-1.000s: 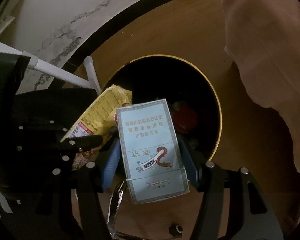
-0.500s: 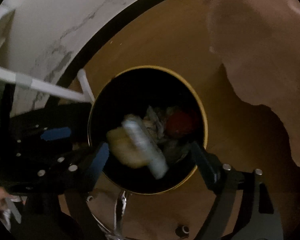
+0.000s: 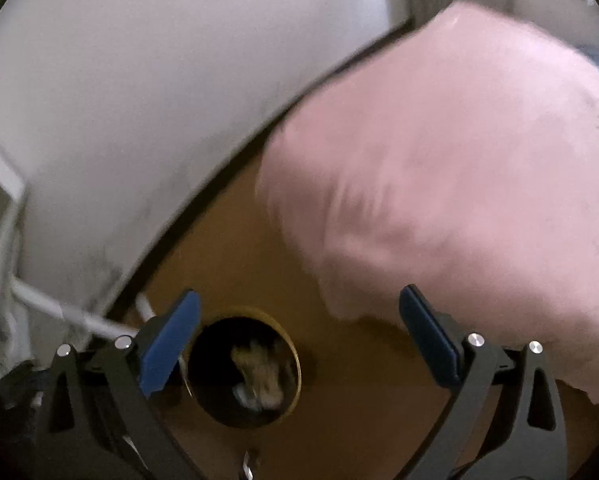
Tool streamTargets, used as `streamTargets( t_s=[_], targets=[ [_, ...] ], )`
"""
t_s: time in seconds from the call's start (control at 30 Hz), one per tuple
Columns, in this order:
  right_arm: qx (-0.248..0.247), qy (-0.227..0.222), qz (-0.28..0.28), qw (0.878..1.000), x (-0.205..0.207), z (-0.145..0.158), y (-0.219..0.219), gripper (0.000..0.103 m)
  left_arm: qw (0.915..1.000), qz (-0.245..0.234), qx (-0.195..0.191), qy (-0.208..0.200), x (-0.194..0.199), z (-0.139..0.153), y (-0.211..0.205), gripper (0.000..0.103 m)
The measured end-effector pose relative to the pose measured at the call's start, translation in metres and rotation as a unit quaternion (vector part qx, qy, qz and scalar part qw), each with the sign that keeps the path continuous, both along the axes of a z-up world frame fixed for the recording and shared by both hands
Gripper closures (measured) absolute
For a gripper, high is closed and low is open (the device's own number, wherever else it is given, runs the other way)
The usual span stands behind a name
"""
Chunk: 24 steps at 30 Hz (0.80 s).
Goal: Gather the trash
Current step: 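Swing both grippers back toward the desk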
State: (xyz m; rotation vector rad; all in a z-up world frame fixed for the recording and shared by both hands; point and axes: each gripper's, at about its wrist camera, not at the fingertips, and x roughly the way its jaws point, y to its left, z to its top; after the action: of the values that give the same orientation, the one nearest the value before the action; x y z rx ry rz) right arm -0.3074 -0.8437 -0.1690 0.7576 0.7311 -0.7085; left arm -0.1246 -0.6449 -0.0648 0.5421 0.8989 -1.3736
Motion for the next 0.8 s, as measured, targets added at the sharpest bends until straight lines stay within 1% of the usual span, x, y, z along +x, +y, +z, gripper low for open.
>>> streamTargets(
  t_s=[0.03, 0.07, 0.1, 0.13, 0.17, 0.2, 0.23, 0.27, 0.33, 0.37, 0.43, 0.47, 0.5, 0.53, 0.57, 0.6, 0.63, 0.7, 0.73, 0.77, 0.8],
  targets=[
    [-0.012, -0.012, -0.010, 1.000, -0.004, 0.019, 0.004, 0.007, 0.9990, 0.004, -0.041, -0.018, 0.000, 0.039, 0.016, 0.007],
    [-0.030, -0.031, -0.017, 0.999, -0.004, 0.046, 0.011, 0.007, 0.9976, 0.010, -0.062, -0.028, 0.002, 0.059, 0.028, 0.007],
    [-0.038, -0.040, -0.017, 0.998, 0.000, 0.060, 0.017, 0.007, 0.9948, 0.025, -0.086, -0.047, 0.010, 0.086, 0.045, 0.007],
    [-0.047, -0.051, -0.010, 0.998, 0.006, 0.074, 0.024, 0.007, 0.9923, 0.042, -0.099, -0.063, 0.018, 0.101, 0.059, 0.007],
    [-0.057, -0.065, 0.007, 0.996, 0.019, 0.090, 0.035, 0.007, 0.9877, 0.072, -0.108, -0.087, 0.031, 0.117, 0.078, 0.007],
    [-0.066, -0.073, 0.029, 0.995, 0.034, 0.102, 0.047, 0.007, 0.9820, 0.110, -0.107, -0.110, 0.048, 0.129, 0.099, 0.007],
    [-0.078, -0.082, 0.063, 0.992, 0.056, 0.116, 0.065, 0.007, 0.9774, 0.140, -0.102, -0.121, 0.062, 0.136, 0.113, 0.007],
    [-0.084, -0.087, 0.089, 0.989, 0.071, 0.123, 0.078, 0.007, 0.9685, 0.192, -0.092, -0.128, 0.088, 0.143, 0.143, 0.007],
    [-0.100, -0.092, 0.160, 0.978, 0.115, 0.137, 0.112, 0.007, 0.9554, 0.254, -0.080, -0.128, 0.119, 0.145, 0.185, 0.007],
    [-0.108, -0.092, 0.210, 0.967, 0.146, 0.144, 0.138, 0.007, 0.9407, 0.308, -0.062, -0.128, 0.145, 0.144, 0.223, 0.007],
    [-0.115, -0.093, 0.269, 0.952, 0.186, 0.151, 0.167, 0.007, 0.9192, 0.371, -0.032, -0.127, 0.171, 0.138, 0.267, 0.007],
    [-0.119, -0.092, 0.302, 0.941, 0.211, 0.153, 0.190, 0.007, 0.9003, 0.416, -0.003, -0.129, 0.190, 0.132, 0.303, 0.007],
    [-0.120, -0.089, 0.330, 0.932, 0.233, 0.155, 0.213, 0.007, 0.8900, 0.436, 0.015, -0.133, 0.199, 0.128, 0.321, 0.007],
    [-0.117, -0.086, 0.354, 0.924, 0.252, 0.155, 0.232, 0.007, 0.8725, 0.465, 0.045, -0.142, 0.211, 0.122, 0.347, 0.007],
    [-0.112, -0.085, 0.383, 0.913, 0.276, 0.156, 0.252, 0.007, 0.8624, 0.480, 0.060, -0.147, 0.218, 0.119, 0.361, 0.007],
    [-0.106, -0.085, 0.412, 0.901, 0.298, 0.157, 0.273, 0.007, 0.8504, 0.497, 0.076, -0.153, 0.226, 0.115, 0.379, 0.007],
    [-0.101, -0.084, 0.435, 0.890, 0.314, 0.157, 0.288, 0.007, 0.8428, 0.508, 0.087, -0.153, 0.234, 0.111, 0.396, 0.007],
    [-0.102, -0.057, 0.507, 0.854, 0.353, 0.152, 0.337, 0.007, 0.8392, 0.516, 0.099, -0.140, 0.251, 0.105, 0.420, 0.007],
    [-0.113, -0.040, 0.533, 0.838, 0.365, 0.149, 0.358, 0.007, 0.8374, 0.519, 0.105, -0.136, 0.262, 0.104, 0.429, 0.007],
    [-0.135, -0.020, 0.568, 0.811, 0.382, 0.145, 0.387, 0.007, 0.8356, 0.523, 0.110, -0.128, 0.272, 0.099, 0.439, 0.007],
    [-0.147, -0.013, 0.588, 0.796, 0.391, 0.144, 0.405, 0.007, 0.8347, 0.526, 0.112, -0.119, 0.280, 0.095, 0.446, 0.007]
  ],
)
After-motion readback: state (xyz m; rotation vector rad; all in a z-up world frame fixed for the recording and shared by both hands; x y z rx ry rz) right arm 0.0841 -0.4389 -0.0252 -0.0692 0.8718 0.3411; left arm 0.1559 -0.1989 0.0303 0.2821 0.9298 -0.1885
